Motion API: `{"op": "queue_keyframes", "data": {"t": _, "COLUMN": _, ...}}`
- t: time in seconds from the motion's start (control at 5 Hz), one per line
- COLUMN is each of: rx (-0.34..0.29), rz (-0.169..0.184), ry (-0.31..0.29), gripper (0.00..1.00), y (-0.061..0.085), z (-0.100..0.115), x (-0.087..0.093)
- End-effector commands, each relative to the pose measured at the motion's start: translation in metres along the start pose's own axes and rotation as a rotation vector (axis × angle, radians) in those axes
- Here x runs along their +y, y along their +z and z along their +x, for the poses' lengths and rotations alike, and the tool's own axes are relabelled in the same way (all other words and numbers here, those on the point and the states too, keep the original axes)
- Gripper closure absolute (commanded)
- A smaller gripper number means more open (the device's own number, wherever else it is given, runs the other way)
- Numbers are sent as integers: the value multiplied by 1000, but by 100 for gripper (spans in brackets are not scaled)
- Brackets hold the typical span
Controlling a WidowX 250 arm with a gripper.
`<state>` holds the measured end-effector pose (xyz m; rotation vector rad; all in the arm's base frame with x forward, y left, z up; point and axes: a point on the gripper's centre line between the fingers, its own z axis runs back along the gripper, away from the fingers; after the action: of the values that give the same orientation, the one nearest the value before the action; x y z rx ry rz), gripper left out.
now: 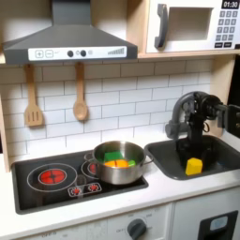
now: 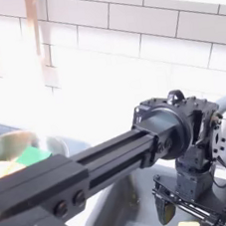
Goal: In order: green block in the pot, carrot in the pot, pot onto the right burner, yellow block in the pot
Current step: 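Take the yellow block out of the sink and put it in the pot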
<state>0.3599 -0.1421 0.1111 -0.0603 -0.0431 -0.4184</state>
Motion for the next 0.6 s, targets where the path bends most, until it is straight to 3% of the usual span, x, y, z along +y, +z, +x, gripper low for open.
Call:
{"op": "queue_keyframes", "data": {"t": 0.0, "rx": 9, "rz": 21, "ry": -17, "gripper": 0, "y": -6, "z": 1, "x": -5}}
{"op": "queue_keyframes", "data": {"t": 0.2, "rx": 29, "rz": 25, "ry": -33, "gripper": 0, "y": -14, "z": 0, "x": -15}}
{"op": "queue_keyframes", "data": {"t": 0.4, "rx": 31, "rz": 27, "ry": -31, "gripper": 0, "y": -13, "z": -1, "x": -13}}
